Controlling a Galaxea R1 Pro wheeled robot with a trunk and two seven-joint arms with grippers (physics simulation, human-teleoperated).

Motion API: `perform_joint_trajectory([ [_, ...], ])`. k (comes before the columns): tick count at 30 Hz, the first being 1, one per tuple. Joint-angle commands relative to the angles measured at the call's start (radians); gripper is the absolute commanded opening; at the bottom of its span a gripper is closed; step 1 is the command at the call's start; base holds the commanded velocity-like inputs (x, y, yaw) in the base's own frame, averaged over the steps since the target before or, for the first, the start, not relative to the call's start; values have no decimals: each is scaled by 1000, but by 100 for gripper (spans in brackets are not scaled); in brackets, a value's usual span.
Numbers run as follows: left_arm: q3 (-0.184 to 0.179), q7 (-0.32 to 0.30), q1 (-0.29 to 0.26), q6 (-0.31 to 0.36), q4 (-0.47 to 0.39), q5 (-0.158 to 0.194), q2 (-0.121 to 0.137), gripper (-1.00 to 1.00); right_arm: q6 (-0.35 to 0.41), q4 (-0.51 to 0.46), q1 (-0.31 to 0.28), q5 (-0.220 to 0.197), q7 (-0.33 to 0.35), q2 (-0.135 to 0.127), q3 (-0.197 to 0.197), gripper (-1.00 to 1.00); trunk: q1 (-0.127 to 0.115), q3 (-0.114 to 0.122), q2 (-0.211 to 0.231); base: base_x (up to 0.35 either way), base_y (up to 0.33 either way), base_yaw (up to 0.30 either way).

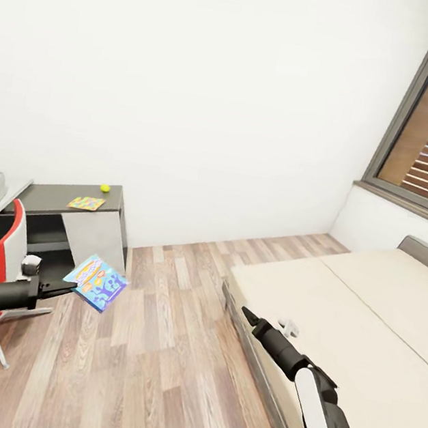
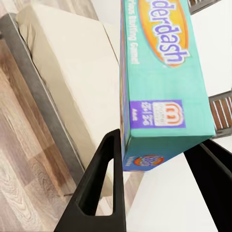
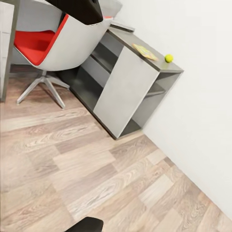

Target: Put all the toys in the child's room - the three board games (two on the bed and one on the table), the two jigsaw puzzles on the table, and the tennis ball on the table - inside the toy box on the table in the child's room.

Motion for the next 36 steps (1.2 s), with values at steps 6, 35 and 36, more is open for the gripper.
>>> perform_joint_trajectory([
  [6, 0, -1, -1, 10, 0, 5, 0, -100, 8, 0, -1, -5, 3, 1, -4, 100, -23, 17, 40, 0, 0, 225],
  [35, 3, -4, -1, 11, 0, 4, 0, -100, 8, 33, -1, -4, 3, 2, -3, 100, -37, 29, 67, 0, 0, 207],
  [36, 3, -4, -1, 11, 0, 4, 0, -100, 8, 33, -1, -4, 3, 2, -3, 100, -37, 29, 67, 0, 0, 194],
])
